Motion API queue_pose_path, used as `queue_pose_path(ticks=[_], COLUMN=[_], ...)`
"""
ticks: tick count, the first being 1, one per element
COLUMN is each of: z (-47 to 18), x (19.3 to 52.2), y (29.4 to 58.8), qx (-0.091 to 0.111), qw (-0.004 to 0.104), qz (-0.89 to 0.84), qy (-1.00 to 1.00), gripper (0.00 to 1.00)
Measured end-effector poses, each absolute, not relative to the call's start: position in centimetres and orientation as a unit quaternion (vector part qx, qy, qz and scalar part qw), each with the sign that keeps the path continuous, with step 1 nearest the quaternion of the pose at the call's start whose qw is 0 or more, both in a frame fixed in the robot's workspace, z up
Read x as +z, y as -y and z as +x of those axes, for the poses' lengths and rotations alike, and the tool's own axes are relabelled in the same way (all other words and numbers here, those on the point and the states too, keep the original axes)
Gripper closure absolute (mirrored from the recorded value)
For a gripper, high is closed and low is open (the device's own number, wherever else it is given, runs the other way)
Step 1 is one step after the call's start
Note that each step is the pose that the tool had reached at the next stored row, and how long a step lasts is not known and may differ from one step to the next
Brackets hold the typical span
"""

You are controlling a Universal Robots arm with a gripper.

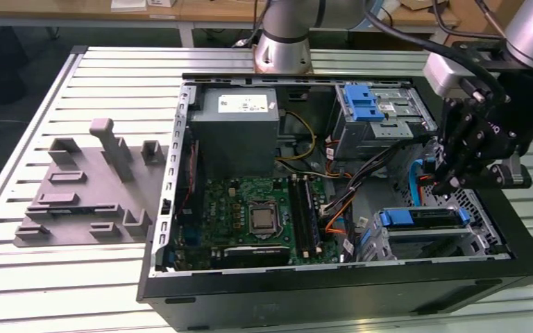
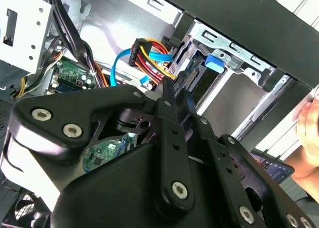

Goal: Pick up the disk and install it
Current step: 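Insert the first disk wire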

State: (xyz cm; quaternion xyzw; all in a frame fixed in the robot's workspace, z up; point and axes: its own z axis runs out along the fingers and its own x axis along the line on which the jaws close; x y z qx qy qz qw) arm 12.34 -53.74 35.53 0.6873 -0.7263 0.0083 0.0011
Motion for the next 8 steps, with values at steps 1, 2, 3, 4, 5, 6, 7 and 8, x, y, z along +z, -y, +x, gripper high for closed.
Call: queue_pose_path(ticks=[1,2,3,4,5,6,7,8], z=[12.33,12.33,12.34,12.33,12.33,12.33,12.33,12.34], x=[35.47,35.41,35.35,35.30,35.26,35.22,35.20,35.18], y=[53.74,53.74,53.74,53.74,53.74,53.74,53.74,53.74], qx=[0.009,0.009,0.009,0.009,0.009,0.009,0.010,0.010], qw=[0.001,0.001,0.001,0.000,0.000,0.000,0.000,0.000], qz=[0.687,0.687,0.687,0.687,0.687,0.687,0.687,0.687], qy=[0.726,0.726,0.726,0.726,0.726,0.726,0.726,0.726], gripper=[0.76,0.76,0.76,0.76,0.76,0.76,0.76,0.76])
